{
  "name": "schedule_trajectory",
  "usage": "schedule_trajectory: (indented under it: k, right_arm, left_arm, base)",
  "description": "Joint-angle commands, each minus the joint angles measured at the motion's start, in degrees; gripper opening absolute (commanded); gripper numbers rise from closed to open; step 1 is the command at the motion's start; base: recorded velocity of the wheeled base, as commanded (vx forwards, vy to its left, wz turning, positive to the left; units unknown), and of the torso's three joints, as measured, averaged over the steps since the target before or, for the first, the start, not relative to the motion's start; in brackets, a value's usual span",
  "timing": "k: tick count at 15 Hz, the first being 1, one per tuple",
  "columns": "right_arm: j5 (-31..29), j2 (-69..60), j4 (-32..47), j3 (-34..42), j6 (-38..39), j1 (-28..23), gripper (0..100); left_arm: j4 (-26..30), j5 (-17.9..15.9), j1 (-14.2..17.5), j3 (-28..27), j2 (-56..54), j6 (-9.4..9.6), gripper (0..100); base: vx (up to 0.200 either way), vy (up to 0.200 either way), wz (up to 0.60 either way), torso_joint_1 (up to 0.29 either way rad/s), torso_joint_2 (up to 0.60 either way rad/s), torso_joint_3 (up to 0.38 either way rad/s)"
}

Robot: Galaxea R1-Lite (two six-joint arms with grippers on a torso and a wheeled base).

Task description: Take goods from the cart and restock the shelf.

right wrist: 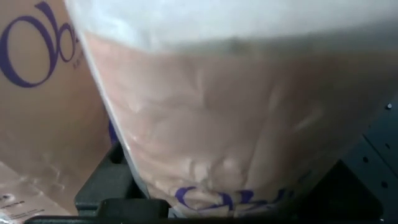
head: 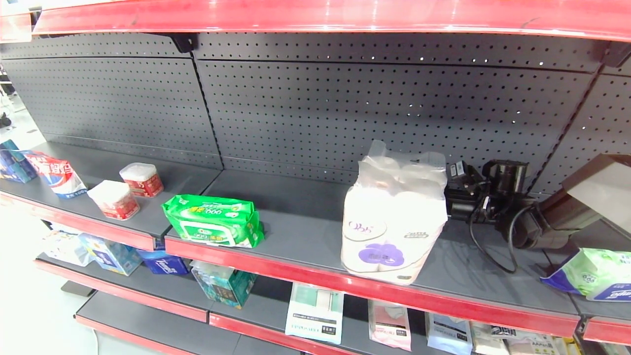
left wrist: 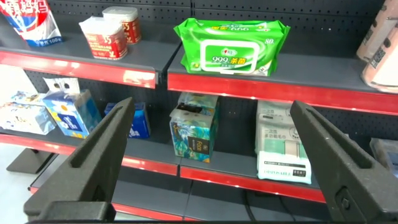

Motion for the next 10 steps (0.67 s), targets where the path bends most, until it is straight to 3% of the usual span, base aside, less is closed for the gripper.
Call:
schedule_trajectory:
  k: [1, 10]
  right_arm:
    - [0.0, 0.2, 0.0, 0.1, 0.0, -0.4, 0]
    - [2.5, 0.3, 0.0, -0.5, 0.5, -0.5, 0]
  left_arm:
    - [0.0, 0.0, 0.0, 0.0, 0.0, 0.0, 100]
    - [0.0, 0.0, 0.0, 0.0, 0.0, 0.0, 100]
  base:
    - [0.0, 0.0, 0.0, 0.0, 0.0, 0.0]
    - [0.0, 0.0, 0.0, 0.0, 0.0, 0.0]
